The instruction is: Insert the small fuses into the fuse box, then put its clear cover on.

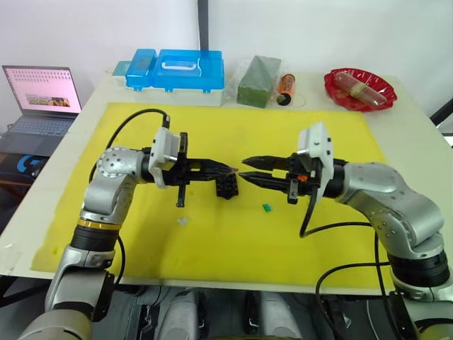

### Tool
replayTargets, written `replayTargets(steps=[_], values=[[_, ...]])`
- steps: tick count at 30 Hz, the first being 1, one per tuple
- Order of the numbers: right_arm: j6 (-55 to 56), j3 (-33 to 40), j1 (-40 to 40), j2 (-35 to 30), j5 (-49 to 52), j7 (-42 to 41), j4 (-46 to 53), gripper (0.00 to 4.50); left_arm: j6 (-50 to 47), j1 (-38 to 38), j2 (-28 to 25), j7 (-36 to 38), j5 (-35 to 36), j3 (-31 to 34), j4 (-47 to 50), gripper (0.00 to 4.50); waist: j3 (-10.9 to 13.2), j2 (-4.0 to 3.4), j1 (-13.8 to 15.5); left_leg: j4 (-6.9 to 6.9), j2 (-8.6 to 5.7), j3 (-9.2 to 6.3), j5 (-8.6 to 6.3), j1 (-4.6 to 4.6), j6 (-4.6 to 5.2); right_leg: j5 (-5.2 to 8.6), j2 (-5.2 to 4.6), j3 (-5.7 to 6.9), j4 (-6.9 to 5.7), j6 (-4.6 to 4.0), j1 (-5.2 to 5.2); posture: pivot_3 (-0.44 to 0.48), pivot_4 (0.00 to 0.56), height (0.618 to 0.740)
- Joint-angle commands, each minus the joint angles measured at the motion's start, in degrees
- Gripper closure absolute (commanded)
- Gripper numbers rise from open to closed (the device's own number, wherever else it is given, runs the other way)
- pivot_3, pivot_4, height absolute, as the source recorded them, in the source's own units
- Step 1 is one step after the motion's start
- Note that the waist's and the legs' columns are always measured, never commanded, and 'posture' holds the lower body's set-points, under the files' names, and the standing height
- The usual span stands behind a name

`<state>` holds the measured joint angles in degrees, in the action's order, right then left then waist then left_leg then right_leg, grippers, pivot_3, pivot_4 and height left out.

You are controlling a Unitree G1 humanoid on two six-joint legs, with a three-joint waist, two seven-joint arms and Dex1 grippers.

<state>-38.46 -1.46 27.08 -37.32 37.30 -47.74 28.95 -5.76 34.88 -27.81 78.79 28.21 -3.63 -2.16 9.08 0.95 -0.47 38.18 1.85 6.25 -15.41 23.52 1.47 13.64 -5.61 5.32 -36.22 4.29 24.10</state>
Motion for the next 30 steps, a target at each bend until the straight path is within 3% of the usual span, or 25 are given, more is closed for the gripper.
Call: replayTargets(steps=[1,30], values=[[1.0,0.8,0.1,-0.5,0.2,-0.3,1.9,3.23,0.1,0.6,-0.1,-0.1,1.3,0.9,1.5,4.50,0.0,0.00,0.0,0.00,0.00,0.00,0.00,0.00,0.00,0.00,0.00,0.00,0.00,0.00,0.00,0.000,0.150,0.740],[1.9,-1.3,1.9,1.5,-0.7,0.1,1.2,3.23,-0.3,0.1,-0.3,-0.2,1.0,0.5,2.8,4.50,0.0,0.00,0.0,0.00,0.00,0.00,0.00,0.00,0.00,0.00,0.00,0.00,0.00,0.00,0.00,0.000,0.150,0.740]])
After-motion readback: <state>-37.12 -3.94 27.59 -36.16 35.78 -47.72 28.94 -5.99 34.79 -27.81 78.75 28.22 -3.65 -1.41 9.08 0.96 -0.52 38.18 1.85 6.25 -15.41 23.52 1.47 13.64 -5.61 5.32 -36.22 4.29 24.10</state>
